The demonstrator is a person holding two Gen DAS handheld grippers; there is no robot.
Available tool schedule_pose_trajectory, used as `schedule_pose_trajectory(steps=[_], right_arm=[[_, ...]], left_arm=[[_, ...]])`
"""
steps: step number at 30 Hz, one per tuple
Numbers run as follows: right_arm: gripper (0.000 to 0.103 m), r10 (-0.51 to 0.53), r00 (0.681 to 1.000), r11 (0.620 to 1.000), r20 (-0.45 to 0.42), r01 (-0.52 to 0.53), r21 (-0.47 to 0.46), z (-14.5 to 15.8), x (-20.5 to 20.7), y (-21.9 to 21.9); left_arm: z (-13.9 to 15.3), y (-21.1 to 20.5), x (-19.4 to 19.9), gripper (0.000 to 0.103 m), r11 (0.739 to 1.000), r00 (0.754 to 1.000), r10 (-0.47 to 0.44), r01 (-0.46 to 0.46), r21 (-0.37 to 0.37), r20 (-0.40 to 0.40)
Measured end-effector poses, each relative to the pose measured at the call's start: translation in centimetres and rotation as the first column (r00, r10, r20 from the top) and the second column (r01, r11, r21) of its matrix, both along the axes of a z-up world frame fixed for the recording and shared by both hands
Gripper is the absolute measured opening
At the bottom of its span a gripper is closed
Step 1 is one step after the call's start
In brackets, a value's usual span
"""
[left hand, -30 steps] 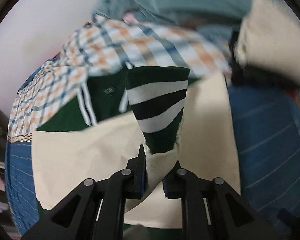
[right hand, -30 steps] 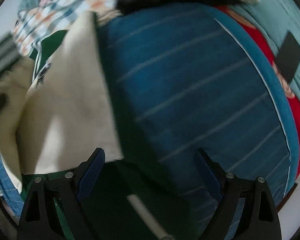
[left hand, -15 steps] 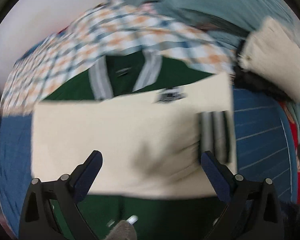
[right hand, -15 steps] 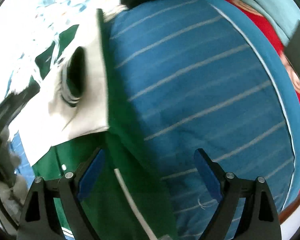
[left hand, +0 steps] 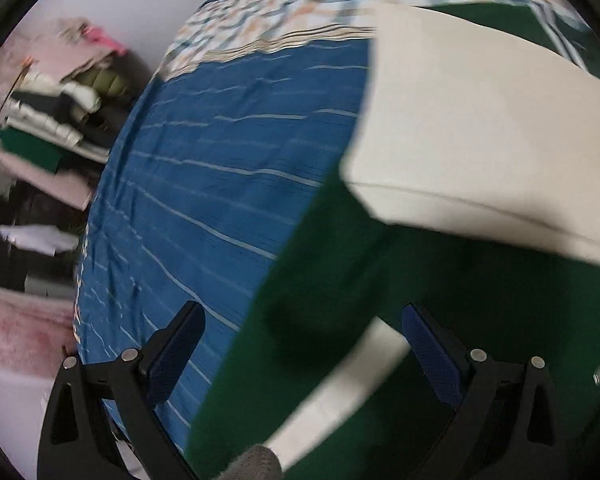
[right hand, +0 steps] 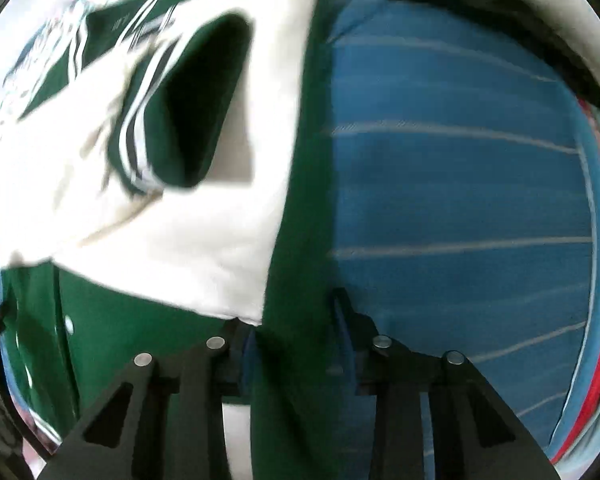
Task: Fold large clothes
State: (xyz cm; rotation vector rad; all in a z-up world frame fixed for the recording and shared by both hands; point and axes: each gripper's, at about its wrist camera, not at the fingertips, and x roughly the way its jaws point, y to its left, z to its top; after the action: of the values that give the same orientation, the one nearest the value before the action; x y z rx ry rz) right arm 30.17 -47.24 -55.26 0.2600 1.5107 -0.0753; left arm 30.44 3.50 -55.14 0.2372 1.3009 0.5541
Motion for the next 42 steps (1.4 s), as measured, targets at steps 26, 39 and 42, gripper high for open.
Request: schedule_pose_trajectory(steps=[26, 39, 42], right_arm=[[0.034, -0.016, 0.944, 0.735, -0.33, 0.235, 0.636, -5.8, -4.4, 20.6], [0.027, -0.027, 0.936, 0.85, -0.35, 0.206, 0.484, -1.7, -8.0, 18.4], [0.032, 0.016, 0.925, 0.815, -0.38, 0.208, 0.541, -3.0, -9.4, 21.0]], left_arm=[[2.7, 8.3, -7.3, 0.103, 0.989, 0.994, 0.095, -0.1, -0.11, -0.051], [2.6, 10.0, -12.0, 0.103, 0.977, 0.988, 0.108, -0.126, -0.174, -0.113], [2.5, 8.7, -11.7, 0.103, 0.983, 0.992, 0.064, -0.081, -0.165, -0.106]])
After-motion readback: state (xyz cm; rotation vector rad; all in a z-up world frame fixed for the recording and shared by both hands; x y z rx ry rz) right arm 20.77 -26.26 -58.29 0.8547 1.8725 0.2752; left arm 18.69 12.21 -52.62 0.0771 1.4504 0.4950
